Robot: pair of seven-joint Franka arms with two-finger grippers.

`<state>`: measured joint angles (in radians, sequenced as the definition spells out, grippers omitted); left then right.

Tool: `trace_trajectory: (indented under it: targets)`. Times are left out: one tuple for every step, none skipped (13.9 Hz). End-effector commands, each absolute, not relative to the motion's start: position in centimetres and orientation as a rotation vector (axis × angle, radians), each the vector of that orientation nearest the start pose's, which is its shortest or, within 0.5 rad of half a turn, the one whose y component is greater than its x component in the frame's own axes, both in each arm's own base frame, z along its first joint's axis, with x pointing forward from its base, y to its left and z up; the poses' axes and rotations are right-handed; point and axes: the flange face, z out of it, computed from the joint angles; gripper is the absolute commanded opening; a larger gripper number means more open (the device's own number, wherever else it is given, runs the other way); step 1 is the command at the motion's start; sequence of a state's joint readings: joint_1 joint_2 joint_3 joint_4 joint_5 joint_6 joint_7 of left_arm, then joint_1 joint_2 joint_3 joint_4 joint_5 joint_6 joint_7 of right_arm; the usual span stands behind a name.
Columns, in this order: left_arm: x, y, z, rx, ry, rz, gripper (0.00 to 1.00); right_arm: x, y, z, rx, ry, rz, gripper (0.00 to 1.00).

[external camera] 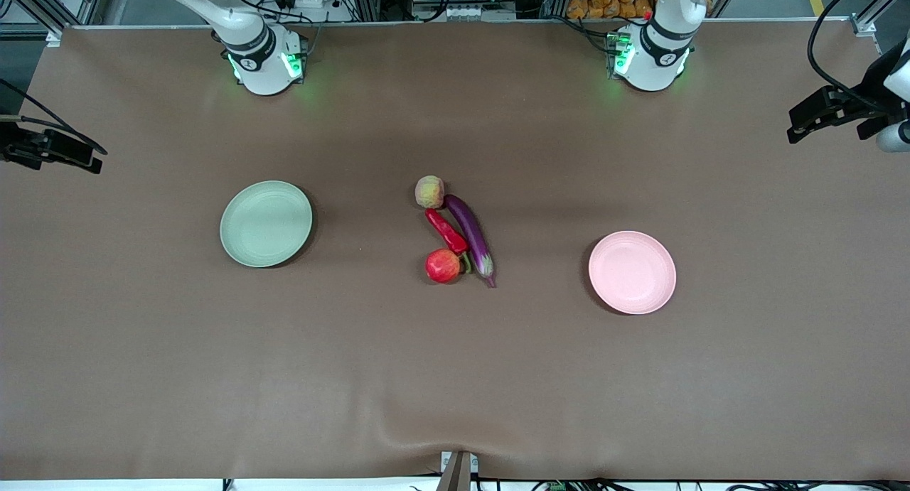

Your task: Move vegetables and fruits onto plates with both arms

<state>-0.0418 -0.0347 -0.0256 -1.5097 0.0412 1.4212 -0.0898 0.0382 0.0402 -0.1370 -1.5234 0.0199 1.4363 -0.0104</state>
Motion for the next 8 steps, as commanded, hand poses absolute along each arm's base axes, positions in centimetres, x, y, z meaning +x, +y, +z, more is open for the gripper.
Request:
trace_trajectory:
  targets:
    - [53.0, -2.8, 66.1, -3.1, -0.036, 0.081, 1.0, 55.1, -5.0, 61.7, -3.129, 0.118, 0.194, 1.0]
    - [53.1, -2.8, 66.2, -3.099, -0.029, 0.077, 1.0, 55.1, -5.0, 61.7, -3.129, 0.118, 0.194, 1.0]
    - [53.1, -2.9, 66.2, -3.095, -0.025, 0.078, 1.0, 55.1, -5.0, 61.7, -3.129, 0.115, 0.194, 1.0]
    - [53.4, -2.9, 65.9, -3.095, -0.027, 0.086, 1.0, 55.1, -5.0, 61.6, -3.129, 0.115, 0.196, 1.0]
    - [53.5, -2.5, 65.8, -3.107, -0.034, 0.092, 1.0, 55.1, -5.0, 61.6, -3.129, 0.115, 0.197, 1.0]
    - [53.7, -2.4, 65.4, -3.108, -0.034, 0.104, 1.0, 55.1, -5.0, 61.6, -3.129, 0.115, 0.197, 1.0]
    - [53.7, -2.4, 65.0, -3.105, -0.051, 0.121, 1.0, 55.1, -4.9, 61.6, -3.128, 0.113, 0.196, 1.0]
    - [53.5, -2.9, 64.7, -3.102, -0.058, 0.139, 1.0, 55.1, -4.9, 61.6, -3.128, 0.115, 0.196, 1.0]
